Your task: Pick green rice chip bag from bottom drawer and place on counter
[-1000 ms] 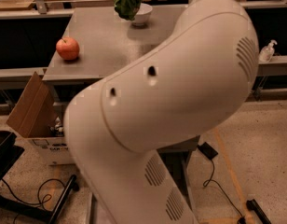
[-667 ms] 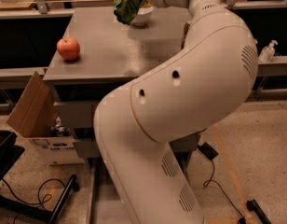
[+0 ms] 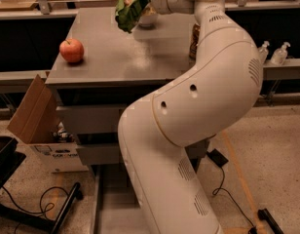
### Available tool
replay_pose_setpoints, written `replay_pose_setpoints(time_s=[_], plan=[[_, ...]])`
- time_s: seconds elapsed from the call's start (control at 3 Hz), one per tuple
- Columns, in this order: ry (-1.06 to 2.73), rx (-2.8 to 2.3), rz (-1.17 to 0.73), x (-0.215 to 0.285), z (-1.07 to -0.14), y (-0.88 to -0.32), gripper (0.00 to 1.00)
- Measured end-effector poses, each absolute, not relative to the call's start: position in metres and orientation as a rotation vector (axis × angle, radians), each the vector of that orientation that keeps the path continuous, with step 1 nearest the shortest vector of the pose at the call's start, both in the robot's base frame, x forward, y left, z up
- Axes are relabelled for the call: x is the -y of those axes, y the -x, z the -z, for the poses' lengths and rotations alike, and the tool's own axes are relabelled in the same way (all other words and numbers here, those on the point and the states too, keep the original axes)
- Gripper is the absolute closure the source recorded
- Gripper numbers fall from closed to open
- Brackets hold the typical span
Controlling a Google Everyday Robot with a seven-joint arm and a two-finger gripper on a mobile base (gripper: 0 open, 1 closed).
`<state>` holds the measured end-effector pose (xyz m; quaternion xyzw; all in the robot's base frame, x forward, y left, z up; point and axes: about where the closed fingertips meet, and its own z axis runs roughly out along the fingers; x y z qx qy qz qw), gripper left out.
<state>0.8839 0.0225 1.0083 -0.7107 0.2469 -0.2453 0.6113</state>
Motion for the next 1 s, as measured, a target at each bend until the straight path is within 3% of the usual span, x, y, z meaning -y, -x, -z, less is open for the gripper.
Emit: replay_pose_setpoints(time_s=[1.0], plan=[[1.645, -0.561, 0.553, -0.0339, -1.0043, -0.8848, 0.07]])
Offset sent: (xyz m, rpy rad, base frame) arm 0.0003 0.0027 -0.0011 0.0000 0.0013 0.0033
